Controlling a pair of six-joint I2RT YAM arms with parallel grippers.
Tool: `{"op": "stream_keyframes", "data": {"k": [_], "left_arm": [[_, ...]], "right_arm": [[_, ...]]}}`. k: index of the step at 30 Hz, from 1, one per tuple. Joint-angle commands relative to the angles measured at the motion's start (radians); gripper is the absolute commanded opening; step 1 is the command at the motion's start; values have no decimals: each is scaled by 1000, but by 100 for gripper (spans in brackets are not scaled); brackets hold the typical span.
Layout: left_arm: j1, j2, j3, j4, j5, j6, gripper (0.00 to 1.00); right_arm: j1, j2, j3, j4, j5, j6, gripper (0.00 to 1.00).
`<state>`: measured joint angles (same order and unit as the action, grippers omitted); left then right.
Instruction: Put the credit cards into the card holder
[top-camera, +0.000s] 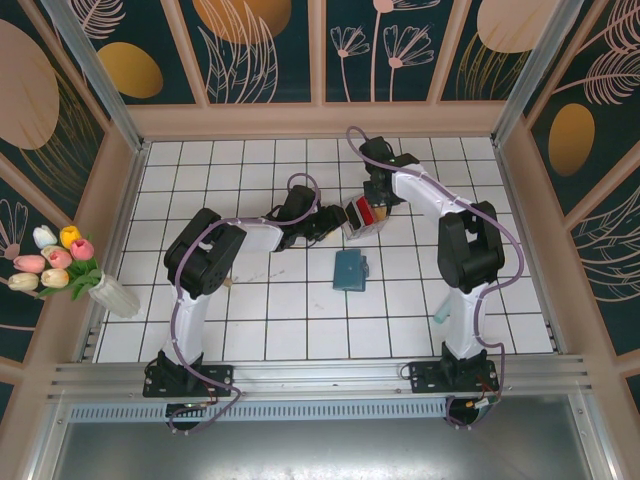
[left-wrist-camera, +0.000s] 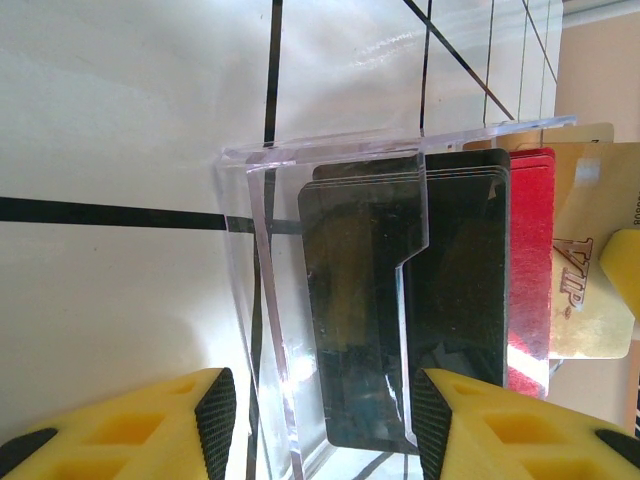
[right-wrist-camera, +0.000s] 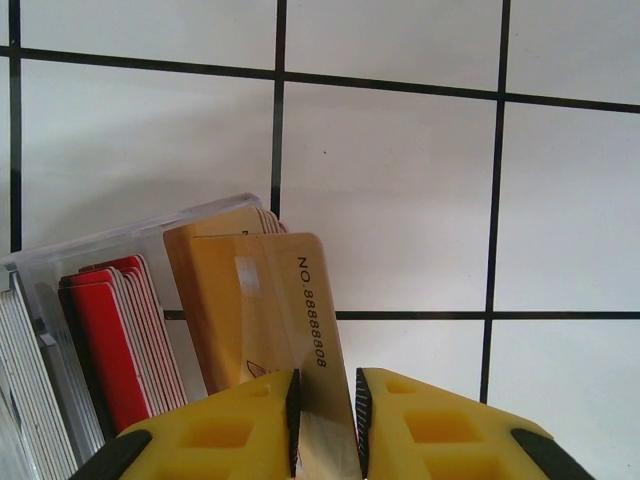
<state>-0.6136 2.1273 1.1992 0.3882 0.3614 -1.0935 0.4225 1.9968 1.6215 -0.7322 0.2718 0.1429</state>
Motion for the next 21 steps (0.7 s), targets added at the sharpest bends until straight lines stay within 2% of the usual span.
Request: {"op": "stream_keyframes", "data": {"k": [1, 5, 8, 12, 21], "left_arm": [[2, 29, 17, -25, 0, 17, 53], [2, 26, 14, -23, -1, 18, 53], [2, 26, 14, -23, -1, 17, 53], [2, 23, 14, -24, -2, 18, 53], [2, -20, 5, -41, -11, 38, 54]], "right_arm": [[7, -61, 31, -38, 40, 15, 23], [9, -64, 37, -45, 45, 15, 21], [10, -69, 34, -43, 38, 14, 16], [13, -74, 42, -55, 27, 22, 16], [19, -173, 9, -16, -101, 70, 12]]}}
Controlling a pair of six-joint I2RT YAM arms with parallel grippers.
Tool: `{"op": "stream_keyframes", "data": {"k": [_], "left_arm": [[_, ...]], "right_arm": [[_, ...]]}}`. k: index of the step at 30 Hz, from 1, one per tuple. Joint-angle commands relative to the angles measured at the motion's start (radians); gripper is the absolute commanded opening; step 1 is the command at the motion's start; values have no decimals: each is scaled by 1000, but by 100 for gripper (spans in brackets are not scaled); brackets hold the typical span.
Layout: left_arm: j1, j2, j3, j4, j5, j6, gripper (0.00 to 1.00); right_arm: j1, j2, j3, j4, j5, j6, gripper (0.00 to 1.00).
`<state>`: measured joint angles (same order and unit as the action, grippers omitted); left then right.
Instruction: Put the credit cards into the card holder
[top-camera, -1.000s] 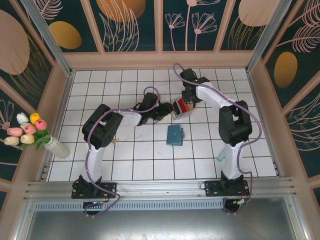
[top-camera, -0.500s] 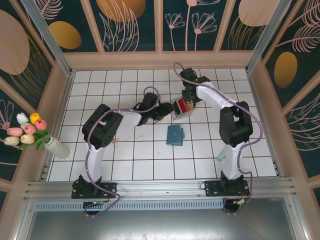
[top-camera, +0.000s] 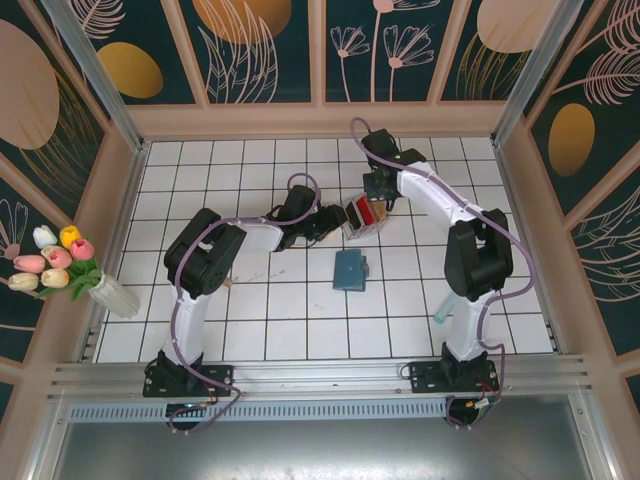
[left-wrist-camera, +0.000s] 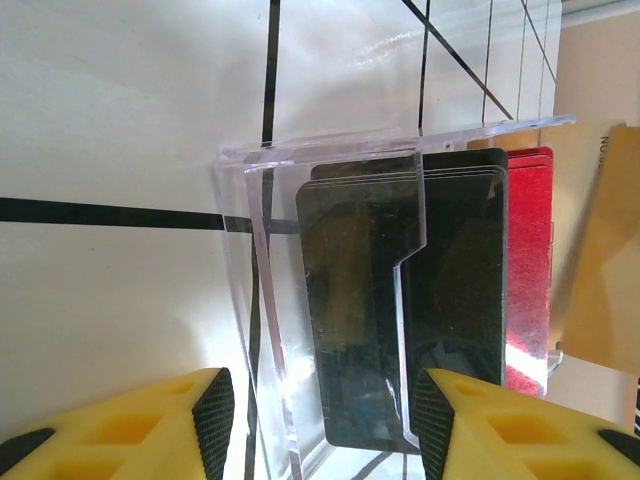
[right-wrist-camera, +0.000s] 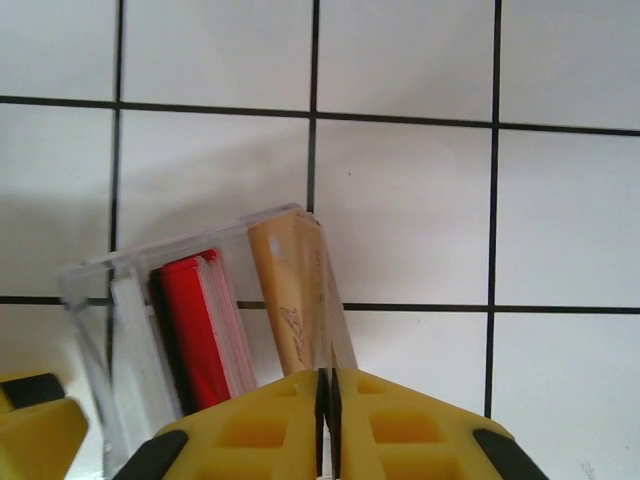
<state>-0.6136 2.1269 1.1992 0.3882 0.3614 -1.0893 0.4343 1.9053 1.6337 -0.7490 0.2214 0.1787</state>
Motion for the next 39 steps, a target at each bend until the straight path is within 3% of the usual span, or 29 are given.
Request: {"op": "stream_keyframes", "data": {"k": [1, 8, 17, 26, 32, 39], "left_arm": [[3, -31, 1, -47, -14, 38, 55], [0, -128, -52, -70, -30, 64, 58], [-36, -305, -213, -164, -94, 117, 64], [-56, -359, -300, -155, -112, 96, 64], [-60, -362, -310, -148, -110, 93, 64], [-64, -359, -311, -146, -102, 94, 65]], "right_arm": [[7, -93, -9, 3, -65, 36, 11], [7, -232, -103, 44, -116, 98, 1], [53, -606, -573, 290, -355, 360, 0], [278, -590, -694, 270, -157, 537, 0], [302, -581, -704, 206, -39, 564, 0], [302, -548, -733, 220, -42, 562, 0]]}}
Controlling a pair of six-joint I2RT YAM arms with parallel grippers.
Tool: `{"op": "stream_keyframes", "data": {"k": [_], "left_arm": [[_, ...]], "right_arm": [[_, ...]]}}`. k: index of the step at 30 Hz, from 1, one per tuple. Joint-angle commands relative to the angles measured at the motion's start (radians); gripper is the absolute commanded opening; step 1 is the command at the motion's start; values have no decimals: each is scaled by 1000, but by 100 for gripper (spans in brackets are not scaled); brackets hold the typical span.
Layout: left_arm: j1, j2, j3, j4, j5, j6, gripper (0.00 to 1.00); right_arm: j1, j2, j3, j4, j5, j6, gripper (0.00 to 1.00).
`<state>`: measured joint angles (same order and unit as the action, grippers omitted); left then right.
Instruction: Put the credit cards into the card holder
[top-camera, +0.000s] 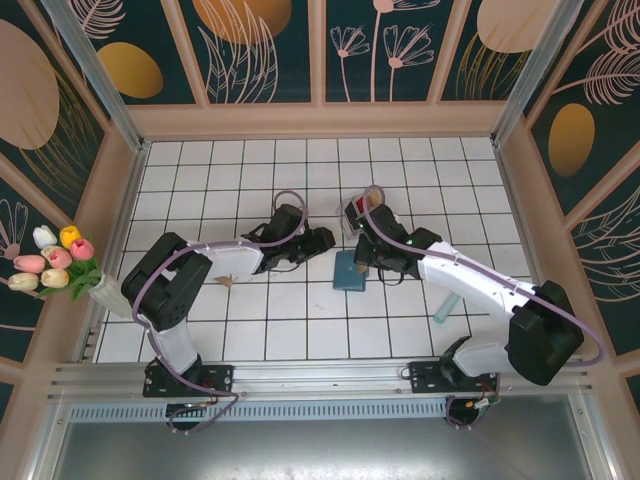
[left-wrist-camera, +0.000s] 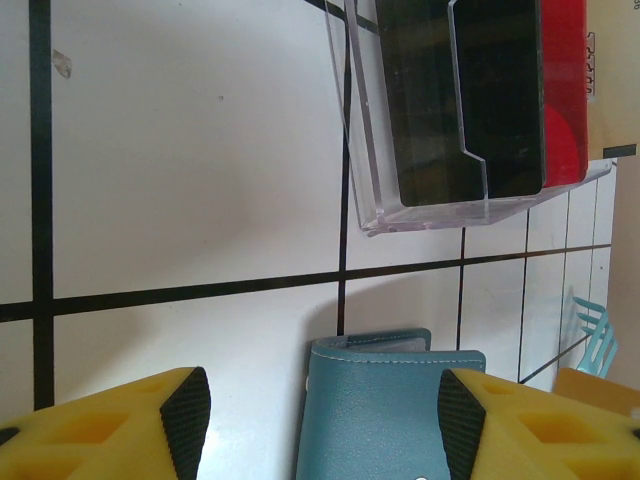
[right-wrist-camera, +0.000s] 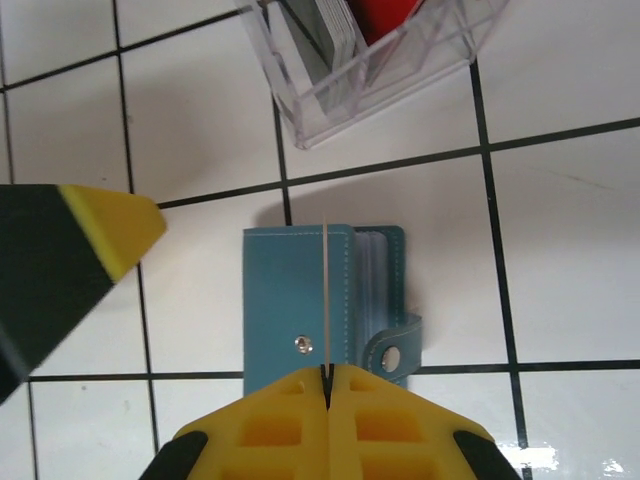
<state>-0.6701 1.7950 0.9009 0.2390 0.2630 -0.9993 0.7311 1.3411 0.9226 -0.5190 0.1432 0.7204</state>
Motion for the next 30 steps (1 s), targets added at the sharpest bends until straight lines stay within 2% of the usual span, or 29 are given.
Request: {"op": "stream_keyframes", "data": {"k": [1, 11, 30], "left_arm": [[-8, -26, -12, 3, -4, 3, 65], [-16, -20, -11, 1, 8, 5, 65], [-43, 71, -6, 35, 92, 9, 60]], "right_arm": [[5, 22, -20, -15, 44, 20, 0], [2, 46, -33, -63, 91, 23, 0], [-26, 55, -106, 103, -23, 36, 0]]}}
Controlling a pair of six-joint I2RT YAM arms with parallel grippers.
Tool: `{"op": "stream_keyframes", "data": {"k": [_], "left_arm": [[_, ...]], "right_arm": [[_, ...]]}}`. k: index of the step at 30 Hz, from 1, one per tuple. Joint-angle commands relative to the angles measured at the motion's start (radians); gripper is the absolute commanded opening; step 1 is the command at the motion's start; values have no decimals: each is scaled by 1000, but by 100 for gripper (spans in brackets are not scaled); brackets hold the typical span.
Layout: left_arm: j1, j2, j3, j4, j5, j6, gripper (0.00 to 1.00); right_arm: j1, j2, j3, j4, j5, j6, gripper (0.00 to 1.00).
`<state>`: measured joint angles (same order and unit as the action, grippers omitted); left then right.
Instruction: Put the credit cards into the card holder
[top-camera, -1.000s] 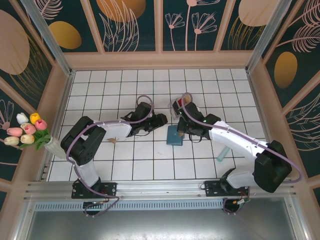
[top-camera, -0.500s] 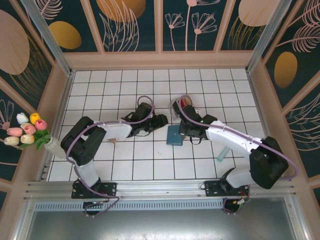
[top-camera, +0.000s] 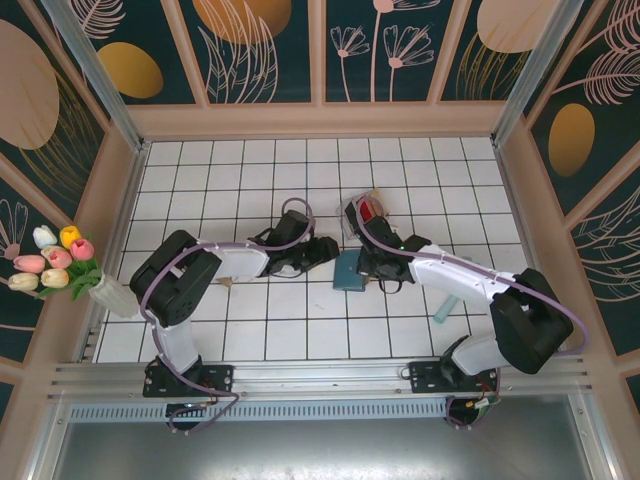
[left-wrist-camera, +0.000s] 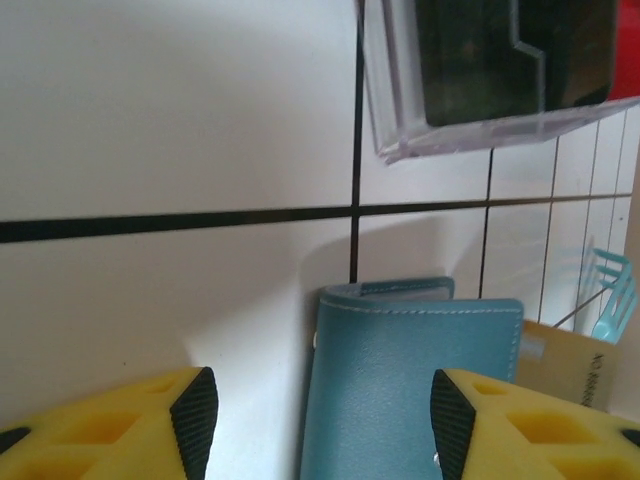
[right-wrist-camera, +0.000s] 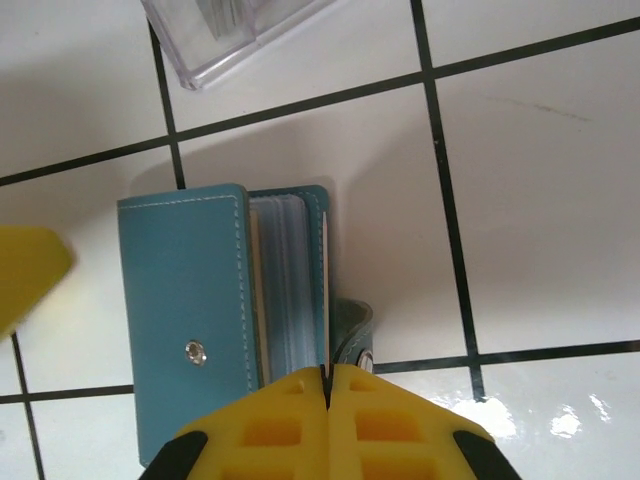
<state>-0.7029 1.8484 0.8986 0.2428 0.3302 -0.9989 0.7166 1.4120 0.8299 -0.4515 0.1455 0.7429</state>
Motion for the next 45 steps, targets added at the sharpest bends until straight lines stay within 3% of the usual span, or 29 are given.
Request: {"op": "stream_keyframes", "data": {"k": [1, 19, 29, 34, 39, 45], "left_arm": [[-11, 21, -4, 32, 26, 8, 60], [-29, 53, -22, 97, 74, -32, 51], [-30, 56, -35, 141, 84, -57, 51], [-30, 35, -35, 116, 42, -50, 52], [-30, 11, -56, 161, 69, -60, 58], [-30, -71, -78, 112, 7, -28, 66]], "right_arm": [[-15, -15, -15, 34, -27, 13, 0], [-58, -108, -119, 234, -167, 59, 0], [-75, -82, -125, 306, -232, 77, 0], [-74, -83, -107, 215, -146, 77, 0], [-71, -88, -145, 379, -309, 75, 0], [-83, -85, -150, 433, -336, 99, 0]]}}
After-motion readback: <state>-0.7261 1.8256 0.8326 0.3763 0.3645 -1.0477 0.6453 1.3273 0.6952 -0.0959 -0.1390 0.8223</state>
